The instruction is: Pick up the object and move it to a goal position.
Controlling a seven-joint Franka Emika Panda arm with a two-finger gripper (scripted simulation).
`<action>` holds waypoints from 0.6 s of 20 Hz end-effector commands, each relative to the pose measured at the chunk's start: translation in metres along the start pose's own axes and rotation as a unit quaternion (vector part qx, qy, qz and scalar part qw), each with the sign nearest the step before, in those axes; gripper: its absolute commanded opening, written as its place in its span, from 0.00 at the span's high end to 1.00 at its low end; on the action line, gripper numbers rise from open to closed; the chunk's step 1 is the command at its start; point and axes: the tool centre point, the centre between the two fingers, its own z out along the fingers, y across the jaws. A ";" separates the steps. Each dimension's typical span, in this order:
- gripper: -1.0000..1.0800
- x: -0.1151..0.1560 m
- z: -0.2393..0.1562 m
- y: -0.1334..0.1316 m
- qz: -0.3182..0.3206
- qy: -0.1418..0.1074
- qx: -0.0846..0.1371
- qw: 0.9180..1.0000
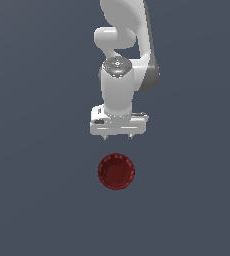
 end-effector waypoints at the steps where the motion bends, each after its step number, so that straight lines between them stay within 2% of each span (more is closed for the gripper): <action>1: 0.38 0.000 0.000 0.000 0.000 0.000 0.000 1.000; 12: 0.38 0.003 -0.003 -0.003 0.004 0.004 0.000 1.000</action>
